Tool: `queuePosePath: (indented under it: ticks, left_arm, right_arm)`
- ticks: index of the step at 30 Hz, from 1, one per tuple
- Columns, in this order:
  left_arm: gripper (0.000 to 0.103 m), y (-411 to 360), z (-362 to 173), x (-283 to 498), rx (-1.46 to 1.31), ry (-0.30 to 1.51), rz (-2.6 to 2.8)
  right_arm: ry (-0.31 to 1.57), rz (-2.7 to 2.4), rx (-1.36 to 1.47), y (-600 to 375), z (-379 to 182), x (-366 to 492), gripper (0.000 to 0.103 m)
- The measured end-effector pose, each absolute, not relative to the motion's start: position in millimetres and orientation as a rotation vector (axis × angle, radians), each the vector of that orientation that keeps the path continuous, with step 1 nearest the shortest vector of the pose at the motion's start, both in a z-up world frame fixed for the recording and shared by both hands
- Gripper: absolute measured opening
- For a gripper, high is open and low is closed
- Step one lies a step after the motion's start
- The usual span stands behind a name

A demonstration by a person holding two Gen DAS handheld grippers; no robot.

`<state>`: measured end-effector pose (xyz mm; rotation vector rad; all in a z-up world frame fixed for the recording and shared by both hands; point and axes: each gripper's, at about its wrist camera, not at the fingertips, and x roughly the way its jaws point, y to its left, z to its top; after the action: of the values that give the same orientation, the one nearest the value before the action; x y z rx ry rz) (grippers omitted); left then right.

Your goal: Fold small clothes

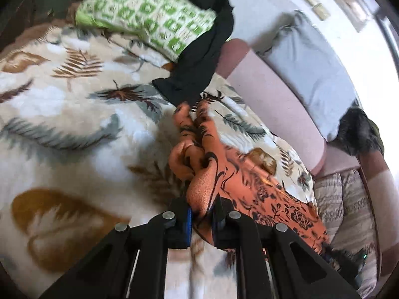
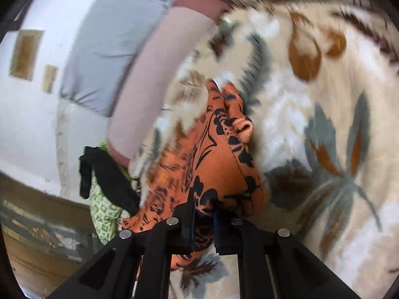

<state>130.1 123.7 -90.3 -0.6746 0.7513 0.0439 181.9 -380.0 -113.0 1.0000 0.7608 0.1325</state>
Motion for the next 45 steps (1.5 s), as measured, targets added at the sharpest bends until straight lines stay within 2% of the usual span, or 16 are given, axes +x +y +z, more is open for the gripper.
queuePosePath:
  ticks: [4,8,10,12,14,19,23,26,27,28,30,32,41,43,44,45]
  left_arm:
    - [0.017,122.5,-131.2,85.1,-0.624,0.834,0.098]
    - [0.028,153.1,-189.5,67.7,-0.764,0.958,0.139]
    - [0.05,156.7,-169.5,71.3,-0.697,0.944,0.159]
    - [0.056,157.4,-142.1,71.0,-0.611,0.853,0.192]
    - [0.058,154.7,-125.1,74.3,-0.561,0.81,0.181]
    - [0.06,111.0,-107.1,90.0,-0.39,0.798,0.019]
    - [0.063,76.6,-137.0,119.9,-0.246,0.879,-0.054]
    - [0.058,81.2,-169.2,134.3,-0.194,0.981,-0.009]
    - [0.056,82.4,-165.1,131.6,-0.183,0.962,-0.022]
    - [0.057,81.9,-159.9,129.2,-0.176,0.952,-0.027]
    - [0.058,79.7,-148.2,125.3,-0.168,0.918,-0.023]
    - [0.061,77.9,-141.1,122.3,-0.179,0.89,-0.024]
    - [0.064,71.7,-160.0,129.1,-0.213,0.958,-0.007]
    - [0.064,73.4,-161.7,129.8,-0.214,0.961,-0.009]
    - [0.064,71.9,-162.1,129.8,-0.203,0.963,-0.01]
    - [0.064,69.9,-162.0,129.8,-0.188,0.966,-0.011]
  right_arm:
    - [0.794,0.128,0.972,-378.4,-117.9,132.4,0.011]
    - [1.008,0.057,1.051,-386.9,-198.5,86.3,0.023]
    - [0.989,0.067,1.115,-400.2,-206.1,71.9,0.024]
    - [0.919,0.043,1.037,-410.9,-184.0,64.4,0.062]
    - [0.845,0.031,0.978,-419.6,-160.2,61.8,0.071]
    - [0.805,0.311,0.937,-416.5,-123.9,106.4,0.071]
    - [1.029,0.574,0.968,-386.2,-163.3,165.2,0.071]
    - [1.14,0.395,0.995,-400.4,-195.7,175.6,0.046]
    - [1.065,0.4,1.018,-409.3,-184.4,166.1,0.047]
    - [1.004,0.382,1.01,-417.2,-172.1,156.1,0.051]
    - [0.906,0.314,1.081,-437.0,-158.2,126.1,0.084]
    - [0.88,0.245,1.212,-445.5,-168.7,97.4,0.088]
    - [0.803,0.083,1.468,-443.5,-215.9,113.4,0.085]
    - [0.791,0.087,1.526,-441.6,-218.6,114.5,0.039]
    - [0.806,0.094,1.557,-441.6,-220.5,115.0,0.027]
    - [0.825,0.079,1.559,-442.7,-221.8,113.9,0.028]
